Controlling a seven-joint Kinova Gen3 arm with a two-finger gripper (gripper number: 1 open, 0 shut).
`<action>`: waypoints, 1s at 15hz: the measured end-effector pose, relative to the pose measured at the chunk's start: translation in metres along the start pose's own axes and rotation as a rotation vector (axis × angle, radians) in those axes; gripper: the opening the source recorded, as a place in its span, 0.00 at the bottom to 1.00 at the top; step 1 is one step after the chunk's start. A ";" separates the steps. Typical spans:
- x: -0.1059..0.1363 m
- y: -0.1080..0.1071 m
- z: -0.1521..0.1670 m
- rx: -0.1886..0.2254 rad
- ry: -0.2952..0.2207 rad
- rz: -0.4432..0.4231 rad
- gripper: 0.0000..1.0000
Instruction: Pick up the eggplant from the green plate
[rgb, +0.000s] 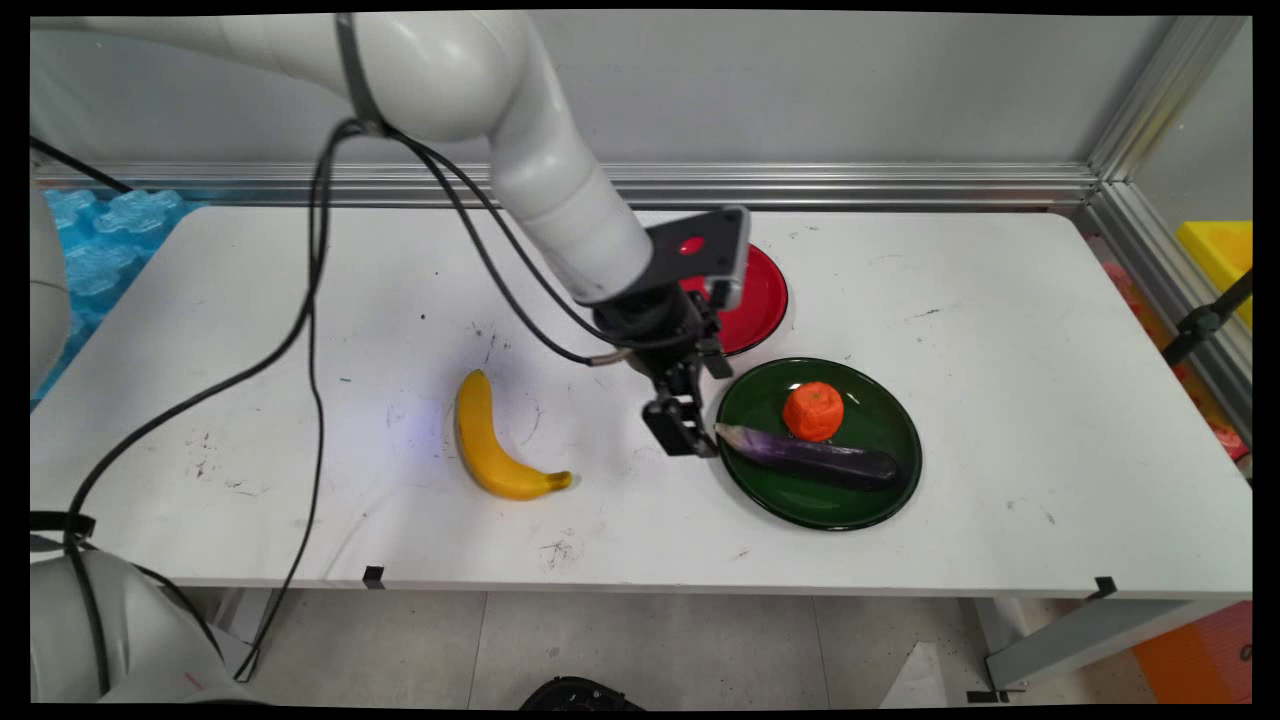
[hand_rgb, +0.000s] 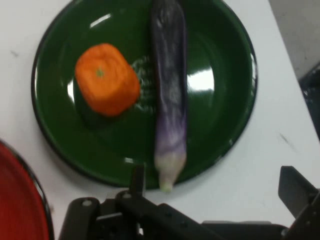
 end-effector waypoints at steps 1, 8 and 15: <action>0.002 -0.001 0.009 0.003 0.006 -0.002 1.00; 0.009 -0.007 0.062 0.026 0.036 -0.025 1.00; 0.012 -0.016 0.092 0.054 0.060 -0.051 1.00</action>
